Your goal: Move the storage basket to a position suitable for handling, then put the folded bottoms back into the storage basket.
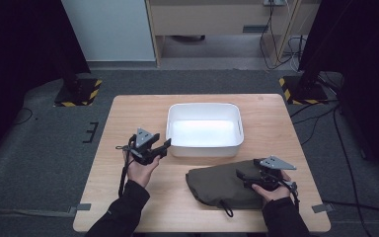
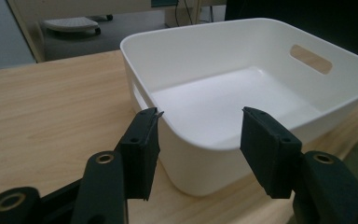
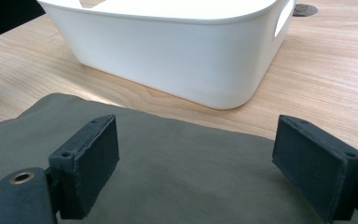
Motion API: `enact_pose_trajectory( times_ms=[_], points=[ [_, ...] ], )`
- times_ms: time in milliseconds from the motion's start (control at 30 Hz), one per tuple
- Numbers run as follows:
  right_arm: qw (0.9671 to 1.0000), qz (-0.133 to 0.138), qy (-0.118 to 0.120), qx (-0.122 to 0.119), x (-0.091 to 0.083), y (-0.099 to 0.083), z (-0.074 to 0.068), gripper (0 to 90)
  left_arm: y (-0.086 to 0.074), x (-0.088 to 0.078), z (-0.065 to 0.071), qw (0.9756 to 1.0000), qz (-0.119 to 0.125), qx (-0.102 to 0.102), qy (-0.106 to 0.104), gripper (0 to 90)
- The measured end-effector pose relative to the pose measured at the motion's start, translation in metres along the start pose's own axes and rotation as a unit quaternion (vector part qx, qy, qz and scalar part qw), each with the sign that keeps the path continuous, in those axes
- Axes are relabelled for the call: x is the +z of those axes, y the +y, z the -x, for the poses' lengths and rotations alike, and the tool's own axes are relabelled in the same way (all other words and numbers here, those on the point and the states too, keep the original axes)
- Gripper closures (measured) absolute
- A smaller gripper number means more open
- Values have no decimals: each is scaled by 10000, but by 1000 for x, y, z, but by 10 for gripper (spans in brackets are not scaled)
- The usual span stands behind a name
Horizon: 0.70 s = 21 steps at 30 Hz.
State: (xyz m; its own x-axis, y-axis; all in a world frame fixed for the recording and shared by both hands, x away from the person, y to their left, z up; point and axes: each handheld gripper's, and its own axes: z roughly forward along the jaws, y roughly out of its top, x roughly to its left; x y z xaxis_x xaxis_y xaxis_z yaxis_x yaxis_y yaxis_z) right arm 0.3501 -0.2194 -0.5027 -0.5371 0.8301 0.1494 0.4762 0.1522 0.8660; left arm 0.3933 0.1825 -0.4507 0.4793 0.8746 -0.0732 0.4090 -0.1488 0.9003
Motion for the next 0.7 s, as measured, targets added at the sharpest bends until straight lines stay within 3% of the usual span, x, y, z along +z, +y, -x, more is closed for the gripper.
enact_pose_trajectory(
  times_ms=[333,433,700],
  points=[
    [10000,40,-77,-31,-6,2,3,82,-30,-13,10,9992,-323,22,-213,423],
    [9999,78,-136,-50,-9,3,7,74,-37,-11,22,9977,-538,71,-407,397],
    [9996,62,-279,21,-19,1,22,111,-44,-4,44,9943,-753,188,-726,379]
  ],
)
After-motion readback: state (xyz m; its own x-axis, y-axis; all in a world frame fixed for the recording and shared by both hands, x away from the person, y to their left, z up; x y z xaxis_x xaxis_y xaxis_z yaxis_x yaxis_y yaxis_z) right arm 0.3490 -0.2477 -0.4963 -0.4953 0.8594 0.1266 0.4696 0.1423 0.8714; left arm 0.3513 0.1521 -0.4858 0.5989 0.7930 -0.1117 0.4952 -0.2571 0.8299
